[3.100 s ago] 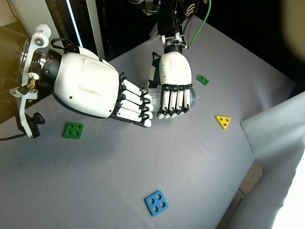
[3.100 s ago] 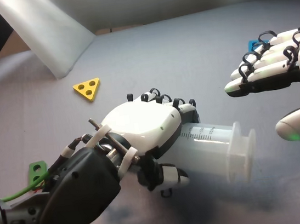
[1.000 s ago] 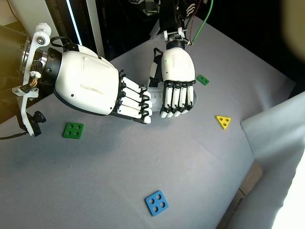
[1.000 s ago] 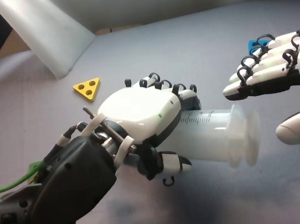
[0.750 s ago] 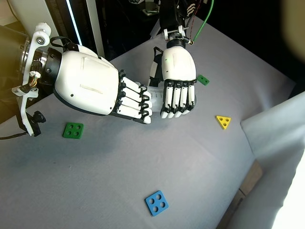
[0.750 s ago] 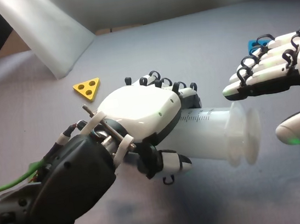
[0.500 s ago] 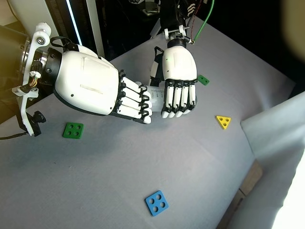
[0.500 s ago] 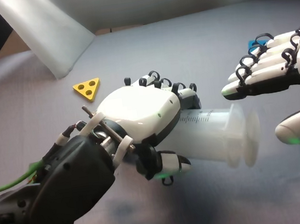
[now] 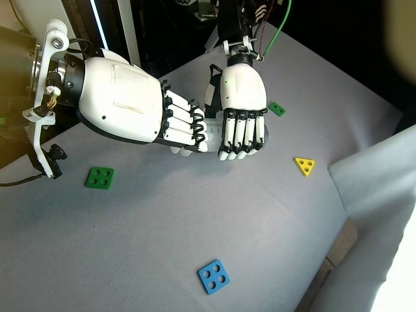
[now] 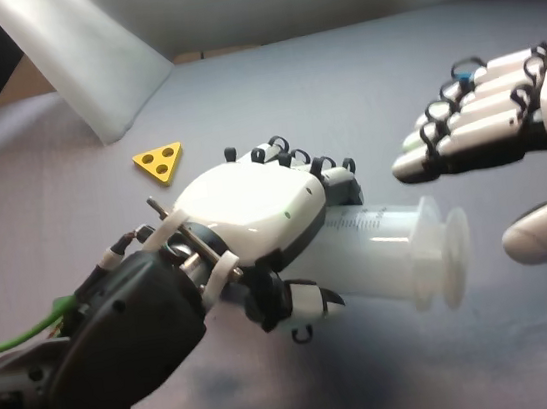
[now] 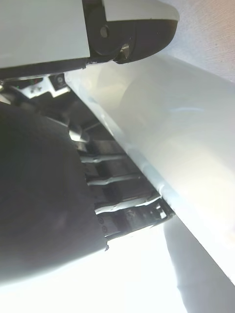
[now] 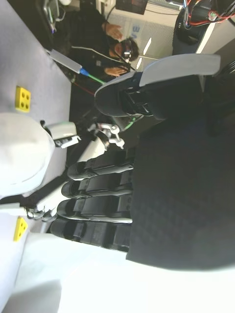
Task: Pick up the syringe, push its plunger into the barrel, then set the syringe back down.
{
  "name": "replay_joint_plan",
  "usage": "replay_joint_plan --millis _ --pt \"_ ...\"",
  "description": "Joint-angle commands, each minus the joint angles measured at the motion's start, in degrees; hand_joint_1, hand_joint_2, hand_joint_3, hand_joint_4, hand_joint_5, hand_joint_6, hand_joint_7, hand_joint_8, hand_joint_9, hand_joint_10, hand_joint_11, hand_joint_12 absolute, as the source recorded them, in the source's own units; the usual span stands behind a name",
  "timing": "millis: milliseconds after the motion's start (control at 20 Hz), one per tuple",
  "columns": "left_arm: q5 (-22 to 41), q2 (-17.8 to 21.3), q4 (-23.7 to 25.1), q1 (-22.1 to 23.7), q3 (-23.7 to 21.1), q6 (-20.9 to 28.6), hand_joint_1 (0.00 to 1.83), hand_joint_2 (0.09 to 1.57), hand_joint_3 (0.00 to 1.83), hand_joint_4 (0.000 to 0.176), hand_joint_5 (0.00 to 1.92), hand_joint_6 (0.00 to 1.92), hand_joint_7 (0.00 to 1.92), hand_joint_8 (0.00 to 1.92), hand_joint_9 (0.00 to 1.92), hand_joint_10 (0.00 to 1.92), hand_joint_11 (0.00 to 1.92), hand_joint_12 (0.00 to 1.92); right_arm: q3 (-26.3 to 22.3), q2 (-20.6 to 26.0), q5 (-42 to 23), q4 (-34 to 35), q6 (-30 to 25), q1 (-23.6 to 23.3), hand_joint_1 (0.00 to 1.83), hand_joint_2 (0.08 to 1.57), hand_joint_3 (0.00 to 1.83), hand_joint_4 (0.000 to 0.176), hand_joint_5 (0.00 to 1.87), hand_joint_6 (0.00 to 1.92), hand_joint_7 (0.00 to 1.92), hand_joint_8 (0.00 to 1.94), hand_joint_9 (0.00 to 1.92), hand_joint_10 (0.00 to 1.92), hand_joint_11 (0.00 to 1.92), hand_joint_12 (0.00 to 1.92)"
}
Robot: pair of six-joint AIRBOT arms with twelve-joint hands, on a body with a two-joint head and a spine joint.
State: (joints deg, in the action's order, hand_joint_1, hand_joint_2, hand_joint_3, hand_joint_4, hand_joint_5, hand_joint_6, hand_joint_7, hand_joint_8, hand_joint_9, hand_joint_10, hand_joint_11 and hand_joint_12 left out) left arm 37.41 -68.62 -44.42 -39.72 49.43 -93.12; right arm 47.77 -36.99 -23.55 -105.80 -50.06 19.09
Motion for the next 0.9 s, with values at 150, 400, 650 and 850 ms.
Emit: replay_joint_plan --millis 150,400,650,850 --pt "4.98 0.6 2.76 1.34 -0.4 0.69 1.03 1.01 0.0 0.0 0.41 0.63 0.39 0.63 0.29 0.72 0.08 1.17 0.02 0.46 0.41 2.12 -0.32 -0.5 0.0 1.33 0.0 0.0 0.12 0.0 0.1 0.0 0.08 0.0 0.0 0.27" --pt "4.97 0.98 2.71 1.35 -0.95 0.7 1.03 1.01 0.0 0.0 0.41 0.63 0.39 0.63 0.29 0.72 0.08 1.17 -0.2 0.46 0.45 2.12 -3.41 -0.45 0.0 1.33 0.0 0.0 0.12 0.0 0.1 0.0 0.08 0.0 0.0 0.27" --pt "4.98 1.08 2.7 1.37 -0.83 0.93 0.29 0.78 0.0 0.0 0.0 0.0 0.0 0.0 0.0 0.0 0.0 0.0 -0.26 0.5 1.21 2.12 -6.24 -0.74 0.0 1.24 0.0 0.0 0.09 0.0 0.09 0.0 0.08 0.0 0.0 0.28" --pt "4.98 1.09 2.79 1.43 -0.76 0.93 0.39 0.8 0.0 0.0 0.02 0.01 0.02 0.01 0.04 0.02 0.04 0.02 -0.26 0.57 1.33 2.12 -7.2 -1.5 0.0 1.22 0.0 0.0 0.11 0.0 0.09 0.0 0.07 0.0 0.0 0.26"
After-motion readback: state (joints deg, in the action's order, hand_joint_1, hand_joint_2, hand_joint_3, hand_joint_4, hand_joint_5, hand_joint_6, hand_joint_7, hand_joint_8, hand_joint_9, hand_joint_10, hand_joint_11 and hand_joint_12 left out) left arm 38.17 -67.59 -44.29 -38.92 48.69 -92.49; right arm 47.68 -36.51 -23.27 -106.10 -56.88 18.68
